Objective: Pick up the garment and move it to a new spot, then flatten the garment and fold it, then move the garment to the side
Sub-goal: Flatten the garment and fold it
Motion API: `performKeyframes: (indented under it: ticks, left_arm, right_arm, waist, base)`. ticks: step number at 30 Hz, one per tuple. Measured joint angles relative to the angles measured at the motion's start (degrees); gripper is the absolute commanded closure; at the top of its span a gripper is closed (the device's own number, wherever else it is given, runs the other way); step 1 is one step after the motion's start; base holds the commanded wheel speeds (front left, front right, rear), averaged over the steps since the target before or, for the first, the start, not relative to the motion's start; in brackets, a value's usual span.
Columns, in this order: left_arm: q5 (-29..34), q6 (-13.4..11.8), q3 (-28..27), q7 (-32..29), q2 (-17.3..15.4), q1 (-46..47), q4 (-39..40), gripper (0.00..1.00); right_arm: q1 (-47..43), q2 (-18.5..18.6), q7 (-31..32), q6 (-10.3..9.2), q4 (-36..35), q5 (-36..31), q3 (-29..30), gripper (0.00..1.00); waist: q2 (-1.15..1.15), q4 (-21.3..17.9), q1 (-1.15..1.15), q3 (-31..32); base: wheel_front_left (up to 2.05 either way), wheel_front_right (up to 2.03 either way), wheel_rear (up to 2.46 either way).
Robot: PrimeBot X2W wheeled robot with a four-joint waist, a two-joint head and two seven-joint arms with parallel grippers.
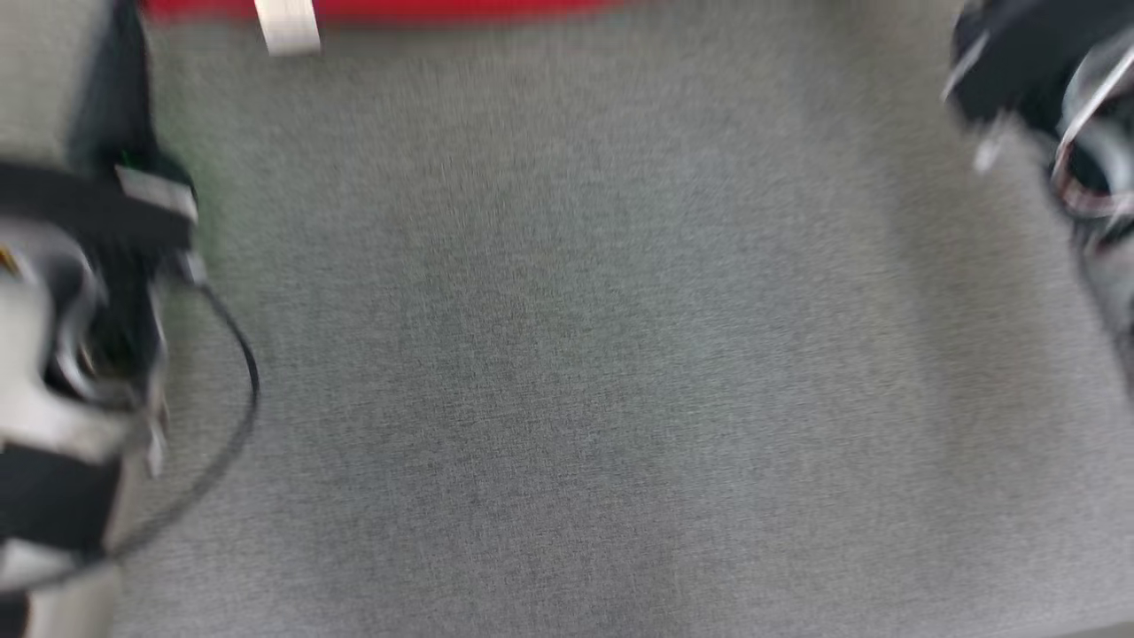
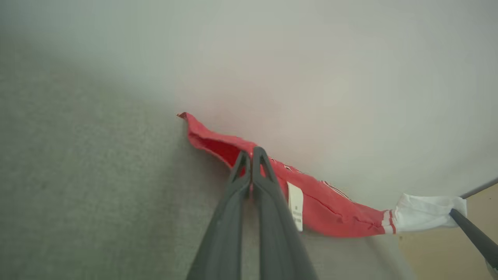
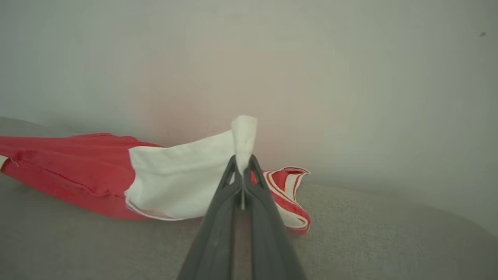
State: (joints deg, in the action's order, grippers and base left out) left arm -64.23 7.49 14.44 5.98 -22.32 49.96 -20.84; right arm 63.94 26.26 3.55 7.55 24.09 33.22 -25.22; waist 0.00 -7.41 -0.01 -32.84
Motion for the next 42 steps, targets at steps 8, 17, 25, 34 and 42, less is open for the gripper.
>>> performKeyframes:
  ticks: [8,17,25,34,42]
  left_arm:
    - [-3.54,0.03,2.19,1.3,2.0,-16.8,-0.25,1.0]
    - [-4.53,-0.15,4.44,3.01,4.92,-28.32,-2.76,1.0]
    - [-5.84,-1.27,4.87,4.01,5.55,-36.07,-3.57,1.0]
    - [-5.35,-4.45,7.76,0.76,3.6,-45.0,1.81,1.0]
    - [-3.0,-8.43,8.96,1.48,2.37,-50.26,8.05,1.0]
  right_arm:
    - [-17.58,2.63,16.45,0.0,-4.17,5.02,-2.61,1.0]
    - [-31.28,6.05,32.86,0.0,-8.86,9.18,-2.59,1.0]
    - [-41.57,9.16,42.08,0.0,-15.85,8.79,0.8,1.0]
    - [-55.33,8.93,50.97,0.0,-21.98,8.83,9.88,1.0]
    - [-62.79,5.42,53.94,0.0,-27.8,6.99,15.83,1.0]
  waist:
    - [-0.01,0.2,-0.01,8.91]
    - [-0.01,0.62,-0.02,18.14]
    - [-0.01,1.09,-0.01,25.4]
    - [0.0,2.81,0.01,28.54]
    - [0.0,3.63,0.0,28.27]
  base:
    - [0.0,0.0,0.0]
    - [0.0,0.0,0.0]
    - [0.0,0.0,0.0]
    - [0.0,0.0,0.0]
    - [0.0,0.0,0.0]
